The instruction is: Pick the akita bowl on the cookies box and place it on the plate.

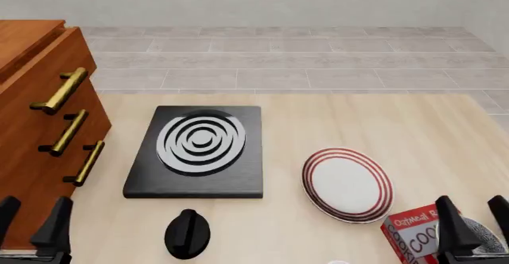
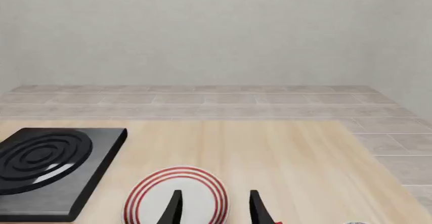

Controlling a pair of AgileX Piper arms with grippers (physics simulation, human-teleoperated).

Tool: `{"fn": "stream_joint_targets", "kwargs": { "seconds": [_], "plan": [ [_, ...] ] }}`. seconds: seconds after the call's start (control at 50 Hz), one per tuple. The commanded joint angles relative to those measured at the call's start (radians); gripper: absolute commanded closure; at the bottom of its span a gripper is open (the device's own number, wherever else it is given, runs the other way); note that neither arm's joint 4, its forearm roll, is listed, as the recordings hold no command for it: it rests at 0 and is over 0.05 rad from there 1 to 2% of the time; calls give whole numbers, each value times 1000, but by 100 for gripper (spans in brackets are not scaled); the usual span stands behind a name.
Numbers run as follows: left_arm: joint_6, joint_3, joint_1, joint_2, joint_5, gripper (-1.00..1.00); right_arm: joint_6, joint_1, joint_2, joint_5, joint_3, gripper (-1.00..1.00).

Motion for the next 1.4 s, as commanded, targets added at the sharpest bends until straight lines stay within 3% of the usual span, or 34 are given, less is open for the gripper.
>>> {"fn": "stream_joint_targets", "kwargs": {
  "seconds": [0.02, 0.4, 0.48, 0.6, 0.68, 0.8, 0.88, 0.94, 1.0, 1.04, 1.08, 1.18, 1.24, 1.4],
  "plan": [
    [0, -3, 0, 5, -1, -100, -3, 9, 40, -31, -4, -100],
    [0, -3, 0, 5, -1, -100, 4, 17, 73, -53, -8, -100],
    [0, -3, 0, 5, -1, -100, 22, 21, 32, 26, -65, -100],
    [0, -3, 0, 5, -1, -100, -15, 23, 94, 121, -190, -100],
    [0, -3, 0, 5, -1, -100, -34, 16, 91, 237, -315, -100],
    [0, -3, 0, 5, -1, -100, -35, -6, 145, 352, -454, -100],
    [0, -3, 0, 5, -1, -100, -91, -14, 167, 442, -548, -100],
    [0, -3, 0, 5, -1, -100, -67, -8, 191, 506, -607, -100],
    [0, -3, 0, 5, -1, -100, -84, -49, 251, 563, -664, -100],
    [0, -3, 0, 5, -1, -100, -108, -51, 269, 579, -677, -100],
    [0, -3, 0, 5, -1, -100, -180, -71, 313, 611, -694, -100],
    [0, -3, 0, 5, -1, -100, -137, -20, 356, 705, -754, -100],
    [0, -3, 0, 5, -1, -100, -177, -61, 363, 723, -760, -100],
    [0, -3, 0, 5, -1, -100, -184, -75, 386, 790, -775, -100]
  ]
}}
